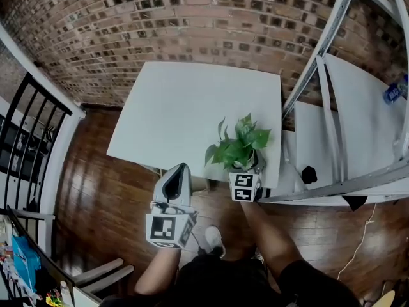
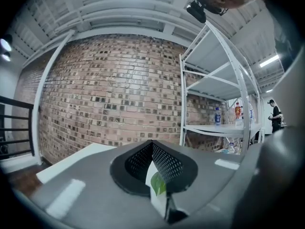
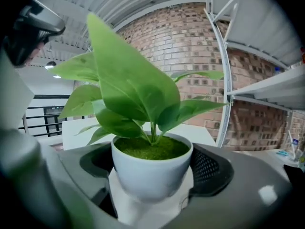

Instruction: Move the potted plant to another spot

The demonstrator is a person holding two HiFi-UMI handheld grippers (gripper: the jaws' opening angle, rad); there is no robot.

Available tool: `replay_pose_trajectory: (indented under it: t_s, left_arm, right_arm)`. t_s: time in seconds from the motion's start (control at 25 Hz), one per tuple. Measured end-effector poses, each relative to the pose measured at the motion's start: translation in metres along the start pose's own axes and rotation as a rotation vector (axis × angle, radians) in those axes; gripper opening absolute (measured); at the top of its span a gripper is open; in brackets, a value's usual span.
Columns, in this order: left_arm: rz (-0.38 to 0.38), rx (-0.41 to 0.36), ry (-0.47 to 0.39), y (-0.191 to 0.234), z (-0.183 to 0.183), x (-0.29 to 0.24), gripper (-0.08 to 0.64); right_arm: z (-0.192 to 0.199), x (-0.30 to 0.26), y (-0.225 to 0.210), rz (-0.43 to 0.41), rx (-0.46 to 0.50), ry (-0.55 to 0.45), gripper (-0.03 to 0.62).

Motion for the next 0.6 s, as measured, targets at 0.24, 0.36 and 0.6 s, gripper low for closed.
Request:
replay_pose_trajectory:
  t_s: [0.24,0.36,0.6]
  left_arm:
    - [0.016,-0.020,0.001,0.008,0.013,-0.019,0.012]
    - [0.010,-0.029,0.015,0.013,0.022,-0.031,0.012]
    - [-0.001,-0.052,0.047,0.020,0.047,-0.048,0.012]
  right_arm:
    - [0.012,-0.017,-0.002,0.006,-0.012,0.023,0.476]
    - [0.013,-0.019,0.000,0.005,-0.014,0.010,0.476]
    - [0.019,-0.021,0.001,0.002,-0.005,0.005,0.477]
Point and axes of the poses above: the fingertips, and each gripper's own axes: x backward along the fingers, y to its left, z out of its underside, the point moved 3 cm from there along x, backward along the fingers
